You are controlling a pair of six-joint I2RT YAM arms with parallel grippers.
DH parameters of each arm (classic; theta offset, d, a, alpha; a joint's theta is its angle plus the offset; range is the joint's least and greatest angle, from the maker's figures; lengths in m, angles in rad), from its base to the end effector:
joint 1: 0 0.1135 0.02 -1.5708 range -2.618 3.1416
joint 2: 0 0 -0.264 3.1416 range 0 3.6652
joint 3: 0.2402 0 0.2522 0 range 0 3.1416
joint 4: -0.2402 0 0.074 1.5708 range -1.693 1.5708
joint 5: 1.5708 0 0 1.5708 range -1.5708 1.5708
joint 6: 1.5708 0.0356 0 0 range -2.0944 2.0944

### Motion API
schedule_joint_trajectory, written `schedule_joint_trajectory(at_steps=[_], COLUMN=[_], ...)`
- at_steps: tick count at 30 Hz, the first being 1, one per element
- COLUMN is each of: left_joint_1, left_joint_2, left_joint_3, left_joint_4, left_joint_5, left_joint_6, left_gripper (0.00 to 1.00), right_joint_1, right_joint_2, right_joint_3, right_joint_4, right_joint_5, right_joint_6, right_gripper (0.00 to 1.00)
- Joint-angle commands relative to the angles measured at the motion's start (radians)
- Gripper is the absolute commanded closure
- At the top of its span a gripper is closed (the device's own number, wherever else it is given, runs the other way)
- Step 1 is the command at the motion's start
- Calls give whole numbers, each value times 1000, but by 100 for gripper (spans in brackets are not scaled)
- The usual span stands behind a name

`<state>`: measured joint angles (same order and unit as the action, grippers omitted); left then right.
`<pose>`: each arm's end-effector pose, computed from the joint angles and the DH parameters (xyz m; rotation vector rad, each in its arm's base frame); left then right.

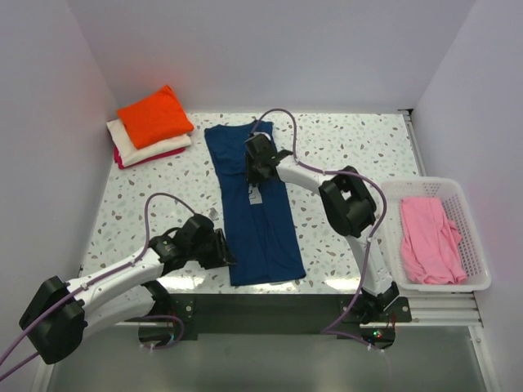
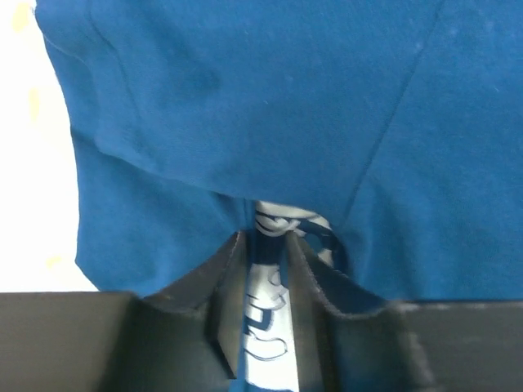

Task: Fold and stack the t-shirts
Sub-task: Fold the tshirt

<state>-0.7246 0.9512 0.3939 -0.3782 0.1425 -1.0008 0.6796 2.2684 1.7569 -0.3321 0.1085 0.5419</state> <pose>0.1248 -0.1172 0.1619 -0.3112 2.7033 -0.8057 0.3954 0.3146 0.1665 -0.1182 2.4506 0.4261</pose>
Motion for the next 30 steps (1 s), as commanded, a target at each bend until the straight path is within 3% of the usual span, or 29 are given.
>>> schedule_joint_trajectory(at_steps=[1, 4, 14, 23, 30], left_joint_1=[7, 5, 17, 25, 27], left_joint_2=[-5, -9, 14, -9, -19], left_joint_3=[14, 31, 66, 60, 46], left_joint_4=[24, 12, 4, -1, -5], left_joint_5=[0, -18, -73, -67, -60], left_joint_6=[30, 30, 47, 48, 47], left_gripper=[59, 59, 59, 59, 59], right_joint_1=[2, 5, 147, 276, 304], right_joint_2=[-107, -176, -427, -483, -515], right_joint_3=[-30, -66, -416, -609, -651], right_joint_4=[-22, -33, -85, -101, -100], right_joint_5=[34, 17, 37, 43, 33], right_joint_6=[-13, -11, 18, 76, 92], right_gripper=[63, 56, 60, 66, 66])
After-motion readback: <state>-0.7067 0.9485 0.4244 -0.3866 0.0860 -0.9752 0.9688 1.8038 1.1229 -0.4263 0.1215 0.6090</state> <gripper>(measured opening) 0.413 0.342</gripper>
